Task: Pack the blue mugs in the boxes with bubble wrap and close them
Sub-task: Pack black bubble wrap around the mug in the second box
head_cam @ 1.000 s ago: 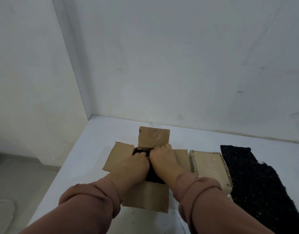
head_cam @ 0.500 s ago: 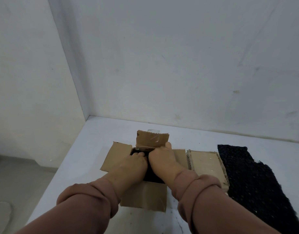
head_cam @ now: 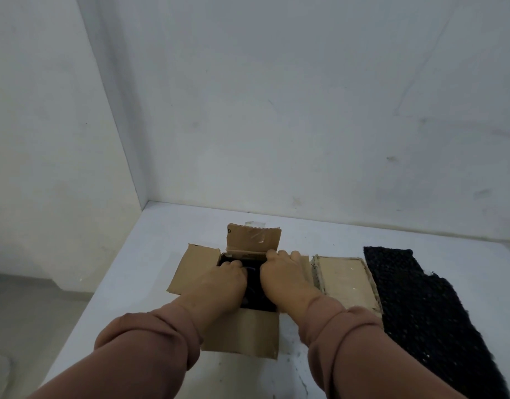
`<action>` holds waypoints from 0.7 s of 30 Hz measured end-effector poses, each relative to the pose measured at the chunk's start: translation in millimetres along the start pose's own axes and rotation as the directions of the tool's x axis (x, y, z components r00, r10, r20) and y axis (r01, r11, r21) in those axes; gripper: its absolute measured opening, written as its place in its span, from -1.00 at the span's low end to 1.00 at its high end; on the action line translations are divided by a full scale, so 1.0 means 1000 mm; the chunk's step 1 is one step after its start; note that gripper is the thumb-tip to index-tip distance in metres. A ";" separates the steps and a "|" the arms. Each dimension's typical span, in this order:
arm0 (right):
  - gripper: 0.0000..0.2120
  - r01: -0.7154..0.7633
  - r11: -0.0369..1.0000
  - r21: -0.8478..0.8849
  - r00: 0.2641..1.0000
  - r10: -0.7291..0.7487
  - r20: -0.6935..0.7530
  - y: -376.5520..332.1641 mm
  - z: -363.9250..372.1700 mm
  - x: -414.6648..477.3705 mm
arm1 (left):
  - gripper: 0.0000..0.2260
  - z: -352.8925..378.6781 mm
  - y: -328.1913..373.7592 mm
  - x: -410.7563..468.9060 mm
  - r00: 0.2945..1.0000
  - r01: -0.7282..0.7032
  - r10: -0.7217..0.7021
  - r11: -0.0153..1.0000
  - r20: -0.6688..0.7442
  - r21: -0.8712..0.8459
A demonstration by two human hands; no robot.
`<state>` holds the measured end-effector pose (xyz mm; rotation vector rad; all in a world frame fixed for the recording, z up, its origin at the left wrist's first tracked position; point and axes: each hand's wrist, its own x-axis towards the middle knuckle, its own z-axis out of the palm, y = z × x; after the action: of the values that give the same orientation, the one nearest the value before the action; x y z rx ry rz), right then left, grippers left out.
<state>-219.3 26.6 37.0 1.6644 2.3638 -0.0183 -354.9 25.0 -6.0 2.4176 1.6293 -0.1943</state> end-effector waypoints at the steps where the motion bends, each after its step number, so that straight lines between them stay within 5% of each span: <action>1: -0.77 -0.011 1.000 0.022 1.000 0.011 -0.003 0.000 0.000 -0.004 | -0.57 0.000 0.000 0.000 1.000 0.003 -0.003 1.000 -0.003 -0.011; 10: -0.68 -0.118 0.993 -0.008 0.992 0.118 0.046 -0.009 0.002 -0.030 | -0.37 -0.008 0.010 0.006 0.999 0.004 -0.005 1.000 0.043 0.019; 21: -0.67 -0.007 1.000 0.009 1.000 0.007 0.026 -0.002 0.008 -0.023 | -0.35 -0.013 0.018 0.011 0.994 0.049 -0.056 0.996 0.089 0.073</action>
<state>-212.4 3.3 33.6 1.6666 2.3424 -0.0486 -334.2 31.5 5.6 2.3799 1.6736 -0.3716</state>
